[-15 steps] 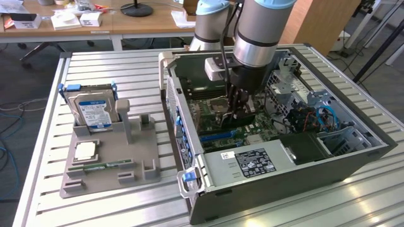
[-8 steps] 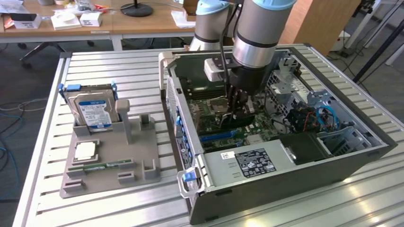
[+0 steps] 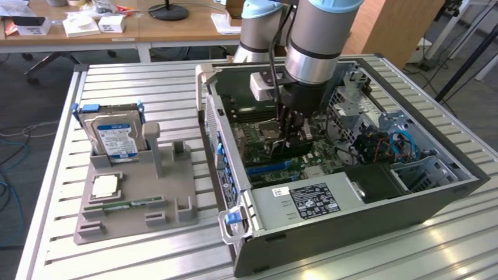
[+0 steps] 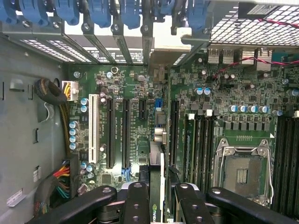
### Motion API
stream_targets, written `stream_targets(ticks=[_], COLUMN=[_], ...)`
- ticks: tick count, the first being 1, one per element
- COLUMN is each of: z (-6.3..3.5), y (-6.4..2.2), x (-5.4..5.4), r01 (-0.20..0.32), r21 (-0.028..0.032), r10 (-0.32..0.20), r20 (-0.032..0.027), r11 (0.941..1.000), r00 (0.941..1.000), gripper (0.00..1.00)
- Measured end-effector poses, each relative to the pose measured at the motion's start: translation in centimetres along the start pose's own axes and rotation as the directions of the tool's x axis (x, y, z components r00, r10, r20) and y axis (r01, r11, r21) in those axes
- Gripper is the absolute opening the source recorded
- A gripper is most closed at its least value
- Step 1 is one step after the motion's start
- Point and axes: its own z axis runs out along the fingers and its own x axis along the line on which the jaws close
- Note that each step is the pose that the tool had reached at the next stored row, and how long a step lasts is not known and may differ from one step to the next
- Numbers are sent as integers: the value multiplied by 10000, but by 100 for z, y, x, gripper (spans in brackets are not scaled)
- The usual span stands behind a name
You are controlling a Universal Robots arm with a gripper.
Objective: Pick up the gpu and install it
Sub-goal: 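Insert the gpu into the slot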
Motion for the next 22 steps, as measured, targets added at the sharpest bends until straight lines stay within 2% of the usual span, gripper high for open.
stream_targets(ticks=[22], z=[14], y=[58], x=[-4], r01=[-12], r21=[0], r10=[12], r20=[-26], r11=[10000], r00=[10000], gripper=[26])
